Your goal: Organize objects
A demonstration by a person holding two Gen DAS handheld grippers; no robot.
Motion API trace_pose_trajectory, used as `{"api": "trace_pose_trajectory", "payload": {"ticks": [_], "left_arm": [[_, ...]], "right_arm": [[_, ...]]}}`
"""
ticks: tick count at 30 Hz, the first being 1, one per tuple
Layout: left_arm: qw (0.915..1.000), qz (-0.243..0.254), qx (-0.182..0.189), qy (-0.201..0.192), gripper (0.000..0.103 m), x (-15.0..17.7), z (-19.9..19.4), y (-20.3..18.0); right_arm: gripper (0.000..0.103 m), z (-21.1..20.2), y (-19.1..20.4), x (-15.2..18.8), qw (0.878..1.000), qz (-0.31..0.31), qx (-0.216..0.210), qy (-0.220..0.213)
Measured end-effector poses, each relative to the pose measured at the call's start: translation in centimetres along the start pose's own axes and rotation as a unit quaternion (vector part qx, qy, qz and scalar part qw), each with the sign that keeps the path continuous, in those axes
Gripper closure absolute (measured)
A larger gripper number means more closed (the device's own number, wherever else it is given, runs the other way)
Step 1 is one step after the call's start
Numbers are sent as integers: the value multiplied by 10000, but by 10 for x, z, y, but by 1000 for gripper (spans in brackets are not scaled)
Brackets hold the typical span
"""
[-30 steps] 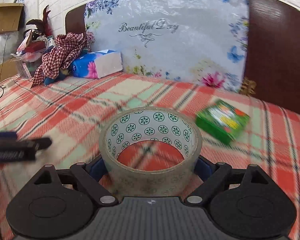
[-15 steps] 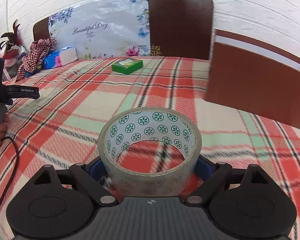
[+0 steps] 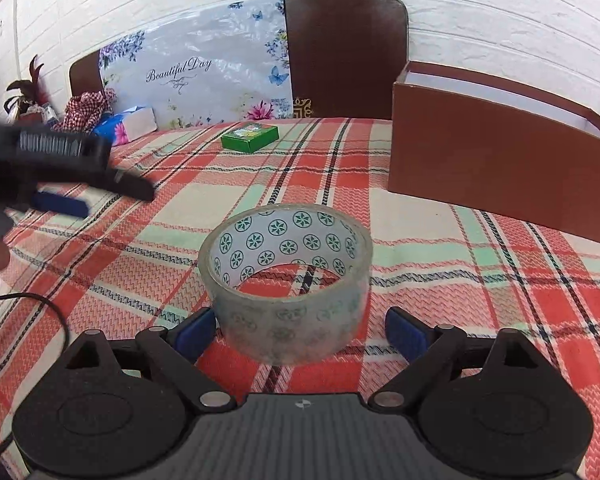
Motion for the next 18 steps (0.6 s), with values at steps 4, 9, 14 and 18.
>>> {"api": "trace_pose_trajectory", "payload": {"ticks": [4, 9, 14, 18], "left_arm": [[9958, 714, 494, 302, 21, -2, 7, -61], [9881, 1095, 314, 1029, 56, 18, 40, -83], [9865, 1044, 333, 1218, 77, 21, 48, -85], [9882, 1259, 545, 687, 77, -17, 26, -107]], "right_arm": [[12, -8, -5, 2, 10000, 9, -14, -66], [13, -1, -6, -4, 9997, -137, -185, 38], [19, 5, 1, -8, 9988, -355, -343, -74], [19, -15, -13, -27, 9958, -273, -125, -860]]}}
Point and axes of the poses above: each gripper's, at about its wrist camera, not at the fingertips, and z roughly the way its jaws point, y to its left, x to its underside, the point moved 2 cm from there along z, roughly the way its jaws point, and after that the axes turned 2 degrees about x, right-handed, at the moved point
